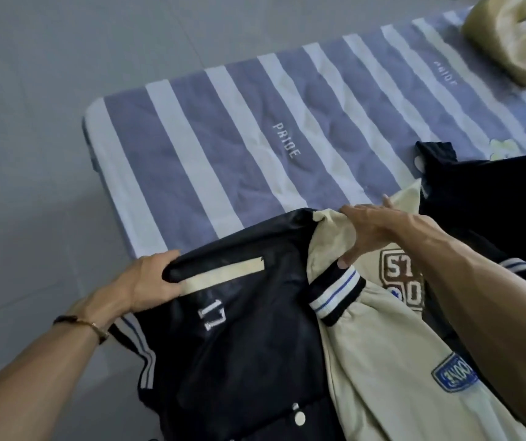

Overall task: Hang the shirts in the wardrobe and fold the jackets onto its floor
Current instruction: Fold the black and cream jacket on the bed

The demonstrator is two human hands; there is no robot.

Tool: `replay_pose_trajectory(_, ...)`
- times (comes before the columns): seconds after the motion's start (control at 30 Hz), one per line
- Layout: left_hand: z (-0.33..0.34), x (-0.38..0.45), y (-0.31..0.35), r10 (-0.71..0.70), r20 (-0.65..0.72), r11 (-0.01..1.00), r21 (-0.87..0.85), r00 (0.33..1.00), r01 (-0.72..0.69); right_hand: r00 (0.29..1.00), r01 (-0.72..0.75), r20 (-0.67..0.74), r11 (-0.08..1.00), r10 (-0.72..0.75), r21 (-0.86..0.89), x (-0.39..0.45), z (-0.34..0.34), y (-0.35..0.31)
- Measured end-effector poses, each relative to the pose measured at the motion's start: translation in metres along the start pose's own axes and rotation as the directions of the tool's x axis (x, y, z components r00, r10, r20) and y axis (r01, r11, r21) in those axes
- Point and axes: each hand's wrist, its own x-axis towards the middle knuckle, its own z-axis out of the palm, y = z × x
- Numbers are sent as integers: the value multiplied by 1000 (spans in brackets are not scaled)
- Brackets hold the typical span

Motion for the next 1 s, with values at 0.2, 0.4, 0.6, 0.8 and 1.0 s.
replay_pose_trajectory(0.2,27,-47,-1,167,-492,931,364,854,28,822,-37,-568,990,-49,-139,-33,57,-12)
replay_pose_trajectory(0.4,86,-127,4,414,-531,853,509,739,-112,591,10,-804,997,-67,-75,-116,115,12)
replay_pose_trajectory(0.6,144,-148,4,309,-165,820,546,937,-174,826,-204,-541,979,160,-22,-142,195,18)
replay_pose_trajectory(0.8,134,-156,28,305,-239,918,331,922,-218,844,-227,-350,862,406,453,-130,190,5)
replay_pose_trajectory(1.0,110,-101,16,-100,-397,993,-93,912,68,648,143,-727,901,228,410,-114,145,-42)
